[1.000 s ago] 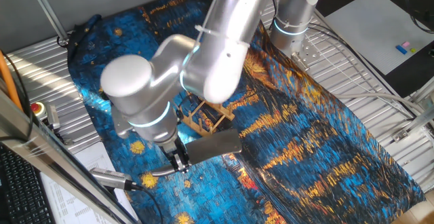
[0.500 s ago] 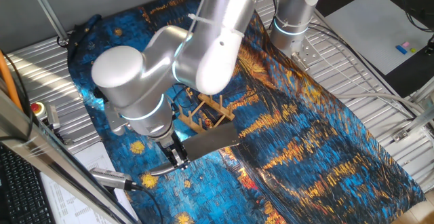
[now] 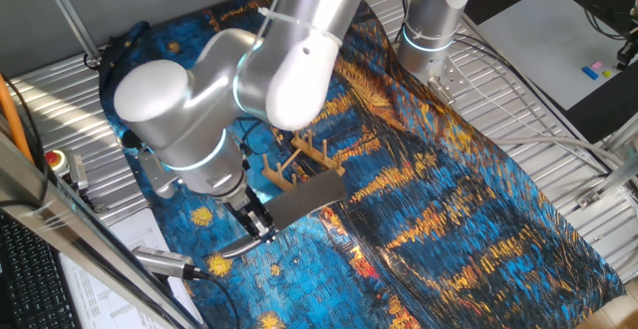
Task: Put the knife on the knife rack
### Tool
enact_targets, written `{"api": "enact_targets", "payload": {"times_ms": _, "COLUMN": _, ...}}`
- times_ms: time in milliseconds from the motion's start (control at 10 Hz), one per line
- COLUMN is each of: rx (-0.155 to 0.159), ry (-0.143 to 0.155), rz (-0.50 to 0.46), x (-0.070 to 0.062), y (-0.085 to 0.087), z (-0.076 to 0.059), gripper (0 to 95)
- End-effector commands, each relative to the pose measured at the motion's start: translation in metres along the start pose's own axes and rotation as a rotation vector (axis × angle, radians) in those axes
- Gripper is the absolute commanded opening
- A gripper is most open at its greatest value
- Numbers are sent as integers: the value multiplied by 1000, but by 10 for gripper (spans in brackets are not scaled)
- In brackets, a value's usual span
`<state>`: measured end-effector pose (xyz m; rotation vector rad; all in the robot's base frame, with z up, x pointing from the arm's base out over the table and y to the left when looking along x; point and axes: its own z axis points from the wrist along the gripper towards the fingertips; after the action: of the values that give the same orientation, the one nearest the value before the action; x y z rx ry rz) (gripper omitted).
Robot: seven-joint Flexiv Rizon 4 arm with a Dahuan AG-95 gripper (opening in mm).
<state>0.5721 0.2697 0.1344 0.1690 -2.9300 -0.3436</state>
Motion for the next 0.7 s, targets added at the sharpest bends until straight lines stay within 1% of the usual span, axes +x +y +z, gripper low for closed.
{"api": "enact_targets", "payload": {"times_ms": 100, "rx": -15, "ry": 33, "rz": -89, "x": 4, "y": -5, "z": -5, "gripper": 0}}
{"api": "enact_targets", "payload": {"times_ms": 400, "rx": -37, "ry": 53, "rz": -154, "x": 9, "y": -8, "z": -11, "gripper": 0}}
{"api": "enact_targets", "payload": {"times_ms": 500, "rx": -47, "ry": 69, "rz": -190, "x": 11, "y": -11, "z": -14, "gripper": 0}}
{"api": "enact_targets", "payload": {"times_ms": 700, "rx": -58, "ry": 94, "rz": -220, "x": 15, "y": -15, "z": -14, "gripper": 0}}
